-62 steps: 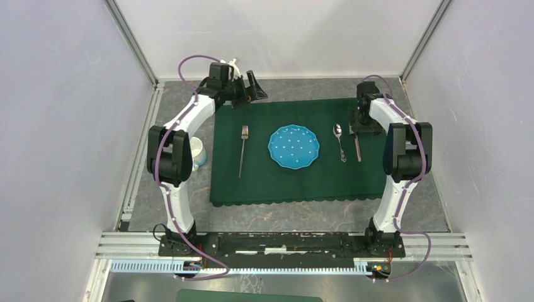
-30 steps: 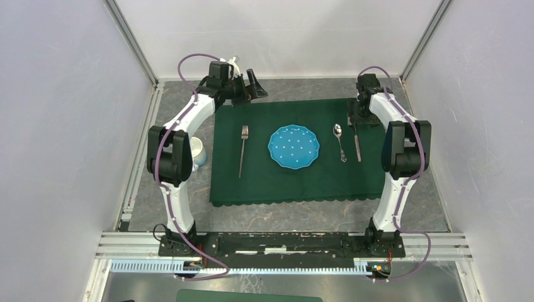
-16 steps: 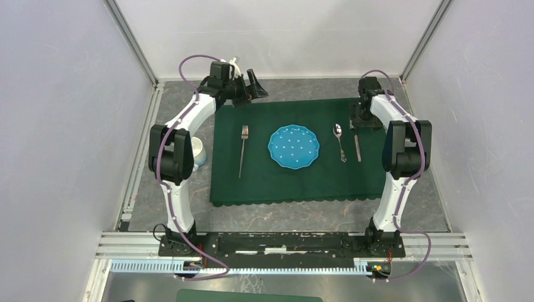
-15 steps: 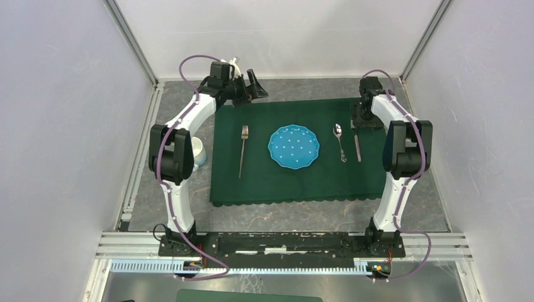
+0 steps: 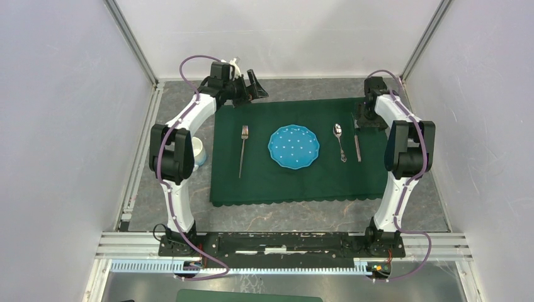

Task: Set the dinner table for one person
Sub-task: Place the knife on the napkin.

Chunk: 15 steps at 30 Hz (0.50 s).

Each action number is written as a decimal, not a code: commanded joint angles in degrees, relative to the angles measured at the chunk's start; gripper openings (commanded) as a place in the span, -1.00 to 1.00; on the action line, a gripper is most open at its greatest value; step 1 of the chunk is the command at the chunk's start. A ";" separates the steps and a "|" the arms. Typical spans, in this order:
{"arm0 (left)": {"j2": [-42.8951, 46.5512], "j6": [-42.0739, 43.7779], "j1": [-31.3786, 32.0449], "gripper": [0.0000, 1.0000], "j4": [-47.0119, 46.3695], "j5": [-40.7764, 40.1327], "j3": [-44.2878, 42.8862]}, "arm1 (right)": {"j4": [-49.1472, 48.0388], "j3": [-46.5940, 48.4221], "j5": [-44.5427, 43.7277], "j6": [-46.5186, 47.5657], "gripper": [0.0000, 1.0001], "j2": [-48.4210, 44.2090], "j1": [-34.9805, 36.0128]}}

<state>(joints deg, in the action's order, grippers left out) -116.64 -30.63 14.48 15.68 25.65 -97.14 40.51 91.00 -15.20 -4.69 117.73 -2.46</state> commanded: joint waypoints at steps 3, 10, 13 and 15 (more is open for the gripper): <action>-0.44 -2.33 -0.24 1.00 -1.93 0.91 -2.70 | -0.61 2.49 1.81 -1.10 0.49 -0.65 0.60; -0.26 -2.33 -0.24 1.00 -1.93 0.77 -2.54 | 0.25 4.00 2.27 -1.10 0.49 -0.75 1.16; -0.08 -2.38 -0.24 1.00 -2.01 0.78 -2.27 | 0.36 4.24 2.18 -1.12 0.49 -1.48 1.47; -0.16 -2.41 -0.24 1.00 -2.05 0.84 -2.17 | 0.50 4.43 2.44 -1.14 0.49 -1.55 1.55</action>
<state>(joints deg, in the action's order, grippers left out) -116.64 -30.63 14.48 15.68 25.67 -97.23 40.99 92.95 -13.43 -4.99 117.82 -1.43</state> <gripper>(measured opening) 0.996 0.745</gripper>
